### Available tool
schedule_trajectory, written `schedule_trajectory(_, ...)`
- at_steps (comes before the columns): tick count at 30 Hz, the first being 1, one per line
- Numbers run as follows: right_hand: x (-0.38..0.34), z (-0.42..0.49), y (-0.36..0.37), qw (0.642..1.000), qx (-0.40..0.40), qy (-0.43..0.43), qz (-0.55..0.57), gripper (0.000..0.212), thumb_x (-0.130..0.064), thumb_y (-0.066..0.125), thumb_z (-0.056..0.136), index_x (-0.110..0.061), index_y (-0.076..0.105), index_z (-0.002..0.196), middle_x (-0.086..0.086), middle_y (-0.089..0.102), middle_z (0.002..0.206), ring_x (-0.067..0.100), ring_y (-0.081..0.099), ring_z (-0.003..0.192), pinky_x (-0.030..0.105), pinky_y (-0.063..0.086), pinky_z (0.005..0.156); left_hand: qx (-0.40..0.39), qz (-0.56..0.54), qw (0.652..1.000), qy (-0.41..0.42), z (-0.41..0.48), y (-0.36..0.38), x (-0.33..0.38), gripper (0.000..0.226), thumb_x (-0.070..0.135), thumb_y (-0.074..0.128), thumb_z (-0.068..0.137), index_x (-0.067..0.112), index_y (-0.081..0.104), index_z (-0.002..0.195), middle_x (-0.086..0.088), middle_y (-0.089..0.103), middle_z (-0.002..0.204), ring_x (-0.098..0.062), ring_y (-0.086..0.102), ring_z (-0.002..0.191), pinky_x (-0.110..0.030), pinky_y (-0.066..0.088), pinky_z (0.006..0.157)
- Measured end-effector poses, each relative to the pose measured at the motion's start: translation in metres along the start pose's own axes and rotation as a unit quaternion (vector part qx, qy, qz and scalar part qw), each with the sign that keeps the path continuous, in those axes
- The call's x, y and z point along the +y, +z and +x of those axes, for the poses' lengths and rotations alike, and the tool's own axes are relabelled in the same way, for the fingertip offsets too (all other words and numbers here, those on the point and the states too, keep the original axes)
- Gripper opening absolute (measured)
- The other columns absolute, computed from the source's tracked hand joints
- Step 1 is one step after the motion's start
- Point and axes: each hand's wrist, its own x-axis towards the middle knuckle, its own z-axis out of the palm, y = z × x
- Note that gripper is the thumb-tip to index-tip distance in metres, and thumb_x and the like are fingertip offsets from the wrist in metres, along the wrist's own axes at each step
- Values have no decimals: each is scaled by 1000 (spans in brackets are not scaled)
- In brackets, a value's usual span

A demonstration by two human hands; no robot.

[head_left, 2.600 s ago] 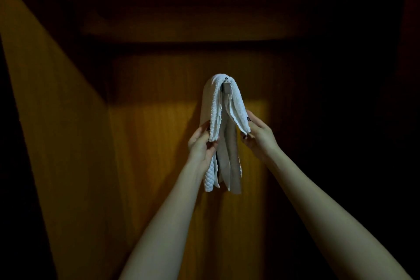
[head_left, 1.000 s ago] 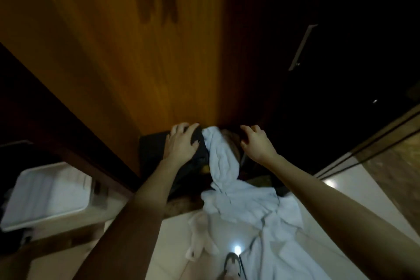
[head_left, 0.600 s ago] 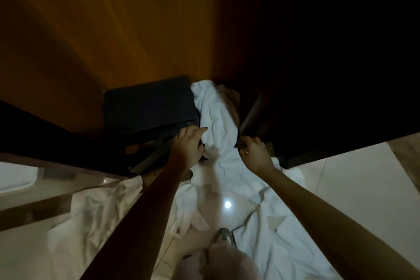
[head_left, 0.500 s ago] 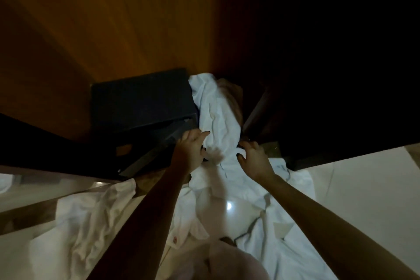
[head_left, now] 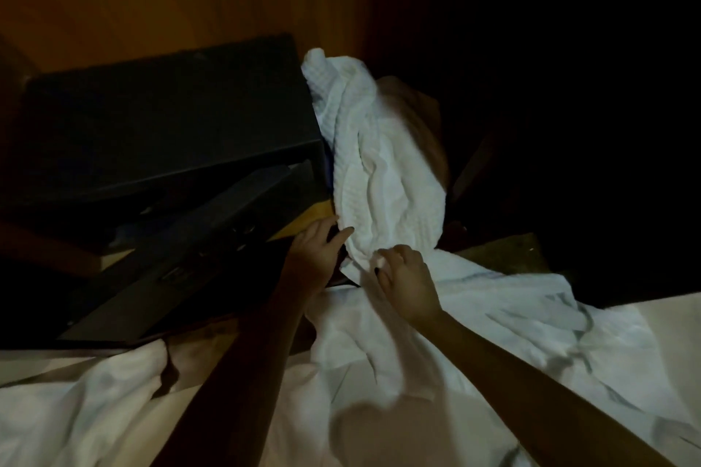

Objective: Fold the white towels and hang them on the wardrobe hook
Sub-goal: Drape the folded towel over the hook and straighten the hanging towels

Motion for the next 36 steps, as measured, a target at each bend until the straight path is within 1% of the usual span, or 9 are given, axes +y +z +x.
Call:
schedule_trajectory(3, 9, 19, 29, 998, 59, -18, -1, 37, -25, 57, 94, -11, 57, 128, 17, 53, 123, 33, 49, 111, 40, 44, 90, -33, 10, 997, 69, 12, 23, -21, 33, 18, 54, 86, 6, 70, 112, -22, 62, 122, -38, 63, 107, -45, 54, 84)
schedule_trajectory(5, 15, 30, 45, 996, 83, -27, -21, 43, -30, 59, 92, -11, 56, 131, 20, 51, 128, 37, 48, 116, 43, 43, 93, -64, 23, 992, 107, 20, 29, -31, 34, 13, 66, 81, 6, 69, 114, -20, 61, 126, -40, 59, 113, -50, 51, 91)
schedule_trajectory(9, 30, 40, 63, 991, 103, -30, -85, 59, -48, 61, 87, -20, 49, 138, 21, 39, 144, 38, 39, 128, 46, 37, 100, -55, 58, 982, 173, 39, 33, -38, 20, 15, 83, 70, 9, 72, 86, -13, 68, 110, -34, 61, 112, -42, 51, 92)
schedule_trajectory(14, 33, 41, 69, 984, 151, -40, -81, 47, -35, 68, 83, -14, 60, 124, 21, 53, 128, 39, 50, 115, 46, 42, 91, -13, 46, 979, 196, 41, 29, -38, 10, 17, 77, 79, 11, 70, 76, -6, 68, 88, -25, 65, 99, -37, 40, 98)
schedule_trajectory(18, 24, 32, 39, 985, 168, -38, -21, 34, -18, 61, 86, -10, 61, 119, 12, 62, 101, 32, 58, 95, 39, 40, 84, 21, -2, 988, 156, 41, 3, -19, 22, 17, 55, 91, 6, 67, 76, -10, 59, 73, -25, 61, 74, -41, 40, 102)
schedule_trajectory(24, -15, -6, -61, 980, 179, 17, 88, 41, -10, 57, 90, -6, 52, 131, 15, 63, 107, 30, 58, 98, 36, 43, 81, 27, -134, 987, 88, 75, -94, 53, 15, 10, 58, 94, 2, 63, 82, -11, 56, 78, -23, 56, 70, -39, 49, 61)
schedule_trajectory(27, -36, -27, -146, 963, 231, 0, 139, 36, -2, 56, 90, -4, 59, 126, 15, 66, 108, 30, 63, 97, 35, 49, 81, 34, -169, 983, 67, 100, -171, 86, 14, 9, 54, 96, 1, 62, 87, -13, 55, 83, -25, 57, 75, -40, 47, 61)
schedule_trajectory(30, -71, -49, -242, 948, 270, -32, 166, 34, -2, 53, 91, -6, 58, 125, 9, 65, 114, 22, 63, 101, 34, 51, 86, 48, -216, 975, 34, 132, -259, 116, 10, 4, 52, 95, 0, 61, 91, -13, 56, 88, -21, 54, 79, -25, 39, 68)
schedule_trajectory(36, -158, -96, -423, 932, 294, -78, 197, 33, -6, 53, 94, -15, 55, 127, -14, 59, 106, -2, 59, 98, 4, 40, 82, 99, -281, 954, -5, 182, -442, 173, 9, 9, 48, 98, 9, 54, 91, 2, 50, 85, -9, 48, 72, -21, 37, 61)
